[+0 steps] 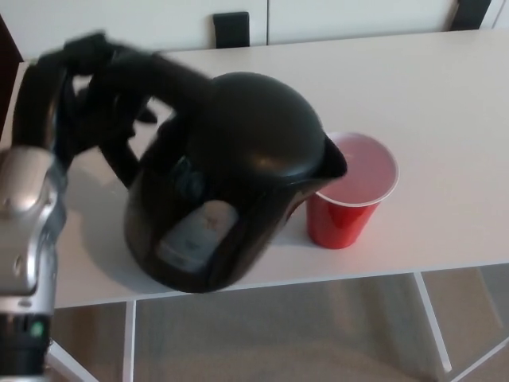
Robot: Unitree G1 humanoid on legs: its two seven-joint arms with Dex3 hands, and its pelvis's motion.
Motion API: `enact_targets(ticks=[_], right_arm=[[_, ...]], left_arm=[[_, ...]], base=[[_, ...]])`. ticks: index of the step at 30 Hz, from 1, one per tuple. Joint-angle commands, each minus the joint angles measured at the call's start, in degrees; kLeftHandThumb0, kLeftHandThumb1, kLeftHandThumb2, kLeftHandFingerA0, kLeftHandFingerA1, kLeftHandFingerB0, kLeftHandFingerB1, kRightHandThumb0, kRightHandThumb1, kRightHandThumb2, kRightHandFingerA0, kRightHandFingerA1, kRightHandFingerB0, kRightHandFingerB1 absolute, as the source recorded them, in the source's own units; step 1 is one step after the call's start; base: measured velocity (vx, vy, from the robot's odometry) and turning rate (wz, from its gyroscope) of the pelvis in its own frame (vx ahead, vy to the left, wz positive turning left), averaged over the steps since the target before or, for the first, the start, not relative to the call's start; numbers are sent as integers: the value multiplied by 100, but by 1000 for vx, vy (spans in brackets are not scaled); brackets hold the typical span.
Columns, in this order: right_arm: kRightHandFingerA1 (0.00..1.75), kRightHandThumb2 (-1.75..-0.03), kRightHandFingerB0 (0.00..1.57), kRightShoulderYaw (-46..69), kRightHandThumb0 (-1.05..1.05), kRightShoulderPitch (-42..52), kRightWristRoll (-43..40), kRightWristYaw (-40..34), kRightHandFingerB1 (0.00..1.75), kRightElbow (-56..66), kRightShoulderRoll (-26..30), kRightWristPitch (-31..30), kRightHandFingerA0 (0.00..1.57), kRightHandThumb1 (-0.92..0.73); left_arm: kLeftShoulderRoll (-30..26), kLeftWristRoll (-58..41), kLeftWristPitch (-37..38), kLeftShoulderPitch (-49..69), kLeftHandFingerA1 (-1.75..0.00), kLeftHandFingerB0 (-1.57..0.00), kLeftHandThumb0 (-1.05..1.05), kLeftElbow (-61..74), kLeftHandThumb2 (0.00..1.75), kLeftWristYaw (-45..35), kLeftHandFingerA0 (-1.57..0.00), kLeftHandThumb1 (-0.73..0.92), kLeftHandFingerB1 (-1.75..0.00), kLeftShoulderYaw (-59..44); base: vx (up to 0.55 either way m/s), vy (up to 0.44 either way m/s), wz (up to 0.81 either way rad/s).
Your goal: The robot walk towards a table in front and uses its left hand to pick up the pot from the base and pour water to the cup on the right hand side
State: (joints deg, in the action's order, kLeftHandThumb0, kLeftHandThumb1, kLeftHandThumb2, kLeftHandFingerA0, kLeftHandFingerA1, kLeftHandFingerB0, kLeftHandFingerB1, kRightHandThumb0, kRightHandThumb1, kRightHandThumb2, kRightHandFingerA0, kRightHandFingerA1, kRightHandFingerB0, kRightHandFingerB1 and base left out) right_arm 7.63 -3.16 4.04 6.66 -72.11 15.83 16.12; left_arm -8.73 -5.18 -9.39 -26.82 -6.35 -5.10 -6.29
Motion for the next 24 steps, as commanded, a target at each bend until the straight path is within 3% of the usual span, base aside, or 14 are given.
enact_targets(ticks=[1,14,15,17,18,19,24], right_arm=[[86,-80,66,43,-60,33,-85,45,74,23,66,50,97,-32],[86,-80,65,27,-57,-74,-74,74,73,13,84,-34,96,-33],[88,-91,63,20,-61,-76,-66,63,76,15,85,-35,93,-25],[87,-92,63,-4,-61,-76,-34,21,75,13,88,-37,91,-27],[87,-92,63,-13,-61,-76,-22,5,75,12,90,-38,91,-27],[84,-81,65,-21,-60,-72,-12,-13,71,3,94,-47,94,-34],[86,-81,67,10,-58,-88,-67,67,73,5,95,-41,98,-33]], left_arm=[[-118,737,71,-432,-133,-80,-16,280,73,531,-113,79,-113,269],[-354,1104,74,-833,-131,-80,-17,269,69,731,-116,79,-114,226],[-354,1133,64,-868,-131,-80,-15,280,69,735,-116,78,-115,242],[-338,1145,76,-914,-132,-81,-15,303,68,727,-115,78,-113,265],[-330,1149,84,-928,-132,-81,-15,310,68,722,-115,78,-113,271],[-315,1154,122,-933,-132,-81,-16,312,67,721,-115,79,-111,283],[-273,1270,340,-1055,-130,-81,-16,291,70,720,-117,79,-110,389]], base=[[0,0,0],[0,0,0],[0,0,0],[0,0,0],[0,0,0],[0,0,0],[0,0,0]])
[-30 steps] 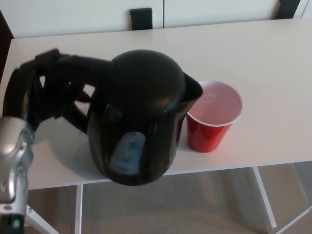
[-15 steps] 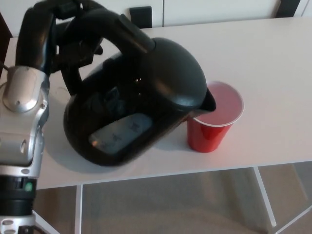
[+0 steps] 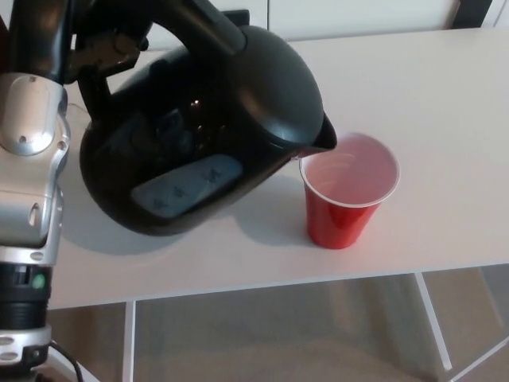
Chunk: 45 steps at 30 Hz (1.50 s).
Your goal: The robot walk towards a table in front and uses its left hand to pick up the pot from the base and pour water to the cup on the right hand side
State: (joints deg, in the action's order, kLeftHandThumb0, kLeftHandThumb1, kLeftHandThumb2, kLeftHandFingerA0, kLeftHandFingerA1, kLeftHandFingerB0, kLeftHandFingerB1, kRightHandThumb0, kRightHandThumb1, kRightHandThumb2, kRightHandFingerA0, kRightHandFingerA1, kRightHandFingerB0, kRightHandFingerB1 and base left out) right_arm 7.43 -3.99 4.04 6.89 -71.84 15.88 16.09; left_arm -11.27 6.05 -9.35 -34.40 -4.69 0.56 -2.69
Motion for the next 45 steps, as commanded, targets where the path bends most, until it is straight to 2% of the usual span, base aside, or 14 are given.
enact_targets(ticks=[1,12,13,16,22,23,30,31,32,36,37,41,42,45], right_arm=[[86,-81,67,20,-58,-26,-51,19,73,-18,98,-60,98,-33],[85,-81,67,-2,-60,-2,-23,-2,73,-49,112,-46,97,-33],[87,-83,65,1,-60,-54,-24,-2,73,-49,130,-69,94,-33],[89,-92,63,-5,-62,-77,-17,-6,75,-51,137,-90,94,-26],[89,-92,63,-24,-62,-69,-7,-12,75,-47,145,-104,94,-26],[86,-80,66,-24,-63,-75,-9,-8,73,-46,147,-103,98,-32],[85,-82,65,-62,-59,-225,18,-55,70,-57,150,-212,95,-34],[89,-95,62,-101,-65,-262,53,-27,75,-52,178,-188,92,-28],[85,-84,63,-121,-63,-284,67,-10,71,-49,193,-183,94,-35],[87,-94,61,-176,-61,-222,91,-23,74,-42,238,-165,90,-30],[84,-80,64,-174,-62,-227,78,-18,71,-37,244,-162,94,-37],[84,-80,64,-194,-63,-231,56,-17,71,-24,256,-158,94,-36],[84,-81,64,-207,-61,-238,63,-38,71,-18,249,-182,94,-36],[87,-93,63,-228,-63,-244,69,-61,75,-14,241,-194,93,-29]], left_arm=[[-35,182,367,-329,-131,-80,-16,117,70,140,-116,80,-110,65],[-180,705,300,-334,-139,-79,-17,685,72,90,-113,77,-108,526],[-233,949,467,-444,-144,-79,-14,793,70,103,-104,76,-109,712],[-305,1167,607,-514,-146,-80,-13,863,70,155,-104,75,-111,866],[-456,1604,865,-640,-148,-80,-14,863,68,325,-102,75,-115,1102],[-476,1701,884,-696,-143,-79,-13,848,63,345,-103,78,-116,1148],[-577,2177,1004,-988,-151,-78,-12,629,63,543,-97,76,-124,1335],[-576,2262,1064,-1024,-158,-76,-12,609,63,621,-95,76,-129,1350],[-572,2298,1112,-1030,-161,-77,-13,604,67,654,-96,74,-130,1343],[-513,2372,1213,-970,-164,-74,-13,633,67,690,-95,75,-131,1338],[-498,2400,1213,-988,-169,-73,-15,620,65,701,-93,75,-133,1345],[-471,2501,1244,-1031,-170,-72,-13,573,64,720,-90,76,-136,1350],[-489,2549,1290,-1082,-144,-77,-16,536,89,729,-120,61,-119,1374],[-521,2682,1422,-1203,-143,-77,-15,443,90,773,-119,61,-117,1436]], base=[[0,0,0],[0,0,0],[0,0,0],[0,0,0],[0,0,0],[0,0,0],[0,0,0],[0,0,0],[0,0,0],[0,0,0],[0,0,0],[0,0,0],[0,0,0],[0,0,0]])
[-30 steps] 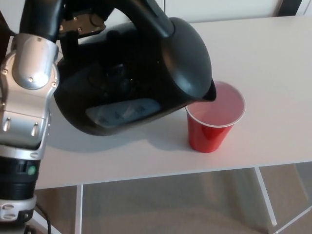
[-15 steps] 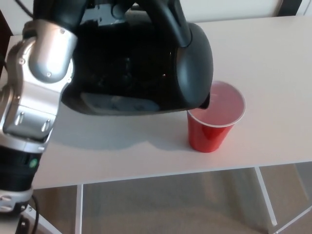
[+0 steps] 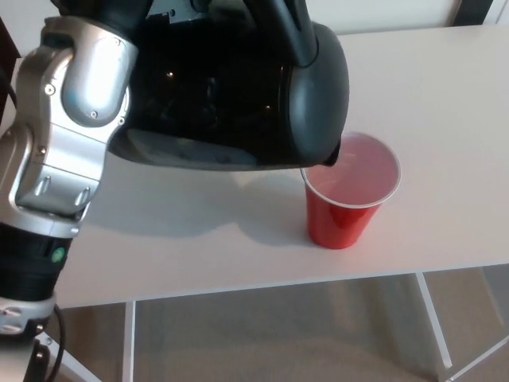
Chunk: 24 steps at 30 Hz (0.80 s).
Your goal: The robot walk towards a table in front and uses its left hand to pick up the pot from the base and pour water to the cup on the right hand side
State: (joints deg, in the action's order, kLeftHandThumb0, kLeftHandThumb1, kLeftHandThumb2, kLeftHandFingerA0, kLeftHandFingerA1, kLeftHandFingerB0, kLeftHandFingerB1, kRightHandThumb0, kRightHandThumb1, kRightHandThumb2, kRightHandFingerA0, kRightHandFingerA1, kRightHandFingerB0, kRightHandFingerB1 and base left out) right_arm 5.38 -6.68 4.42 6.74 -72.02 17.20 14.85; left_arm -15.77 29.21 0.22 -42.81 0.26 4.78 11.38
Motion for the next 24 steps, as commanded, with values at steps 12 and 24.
enact_targets(ticks=[12,24], right_arm=[[88,-93,63,-53,-61,48,18,-42,75,61,109,1,94,-28],[82,-81,63,-72,-60,-24,16,-15,70,50,133,-60,94,-36]], left_arm=[[-373,1658,1153,-799,-174,-69,-14,-534,62,1223,-95,65,-140,638],[-611,2634,1777,-1126,-164,-90,-33,-1068,60,2360,-109,53,-69,1351]], base=[[0,0,0],[0,0,0]])
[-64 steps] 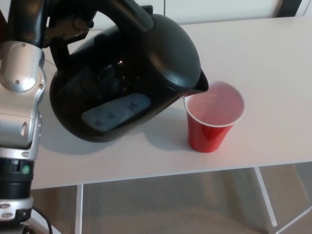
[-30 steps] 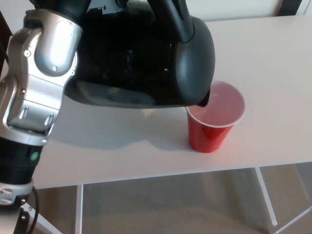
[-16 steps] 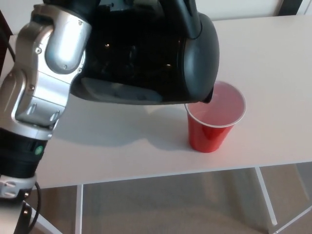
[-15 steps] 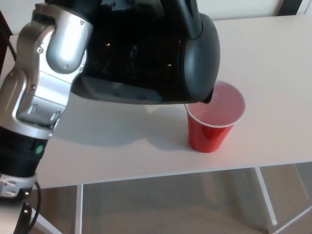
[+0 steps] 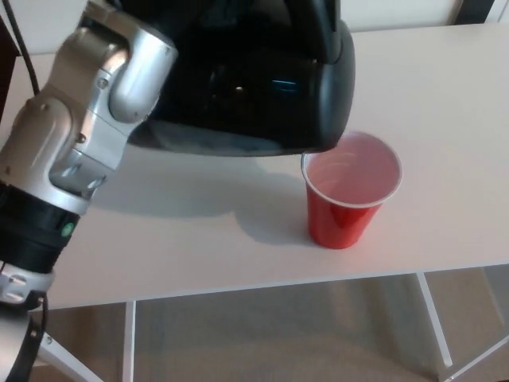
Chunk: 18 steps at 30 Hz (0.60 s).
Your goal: The robot walk towards a table in front and uses its left hand to pick up the pot from the base and pour water to the cup on the right hand side
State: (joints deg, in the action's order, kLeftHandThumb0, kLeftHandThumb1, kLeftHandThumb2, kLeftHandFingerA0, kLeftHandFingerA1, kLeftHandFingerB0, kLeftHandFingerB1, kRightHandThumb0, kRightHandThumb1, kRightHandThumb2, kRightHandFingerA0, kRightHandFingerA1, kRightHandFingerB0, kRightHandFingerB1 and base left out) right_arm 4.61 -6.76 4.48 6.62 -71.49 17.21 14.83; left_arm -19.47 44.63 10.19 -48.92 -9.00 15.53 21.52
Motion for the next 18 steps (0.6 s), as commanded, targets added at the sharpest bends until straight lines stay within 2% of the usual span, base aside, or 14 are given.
enact_targets(ticks=[1,2,3,4,5,7,14,15,18], right_arm=[[82,-81,63,10,-60,-14,3,7,70,-1,132,-48,94,-36],[82,-81,63,9,-60,-14,3,7,70,-2,132,-47,94,-36],[88,-93,64,7,-62,-32,6,1,75,-3,135,-38,93,-29],[88,-93,64,5,-62,-55,10,-6,75,-4,138,-26,93,-29],[83,-81,66,8,-62,-59,9,-11,72,-3,139,-18,95,-36],[84,-78,68,20,-61,-62,-4,-9,73,-4,140,-19,96,-36],[85,-80,67,48,-62,-79,-28,38,73,-29,143,-30,97,-35],[85,-80,67,50,-60,-81,-28,32,74,-14,139,-27,96,-36],[85,-81,68,48,-59,-83,-21,9,74,-8,129,-22,96,-35]], left_arm=[[-243,1101,787,-528,-164,-90,-33,-162,60,1328,-109,53,-69,359],[-248,1104,790,-536,-164,-90,-33,-177,60,1352,-109,53,-69,370],[-268,1169,816,-590,-167,-90,-32,-207,61,1397,-107,51,-74,421],[-291,1248,847,-654,-167,-90,-32,-237,61,1441,-107,51,-74,480],[-311,1276,861,-678,-166,-92,-31,-236,56,1437,-108,53,-69,509],[-346,1313,886,-704,-166,-92,-33,-236,59,1440,-108,52,-66,551],[-434,1458,1044,-795,-167,-90,-35,-346,60,1650,-107,53,-64,638],[-458,1520,1129,-849,-170,-87,-38,-395,61,1748,-101,56,-68,674],[-481,1565,1254,-905,-171,-85,-37,-467,61,1831,-101,57,-73,696]], base=[[0,0,0],[0,0,0],[0,0,0],[0,0,0],[0,0,0],[0,0,0],[0,0,0],[0,0,0],[0,0,0]])
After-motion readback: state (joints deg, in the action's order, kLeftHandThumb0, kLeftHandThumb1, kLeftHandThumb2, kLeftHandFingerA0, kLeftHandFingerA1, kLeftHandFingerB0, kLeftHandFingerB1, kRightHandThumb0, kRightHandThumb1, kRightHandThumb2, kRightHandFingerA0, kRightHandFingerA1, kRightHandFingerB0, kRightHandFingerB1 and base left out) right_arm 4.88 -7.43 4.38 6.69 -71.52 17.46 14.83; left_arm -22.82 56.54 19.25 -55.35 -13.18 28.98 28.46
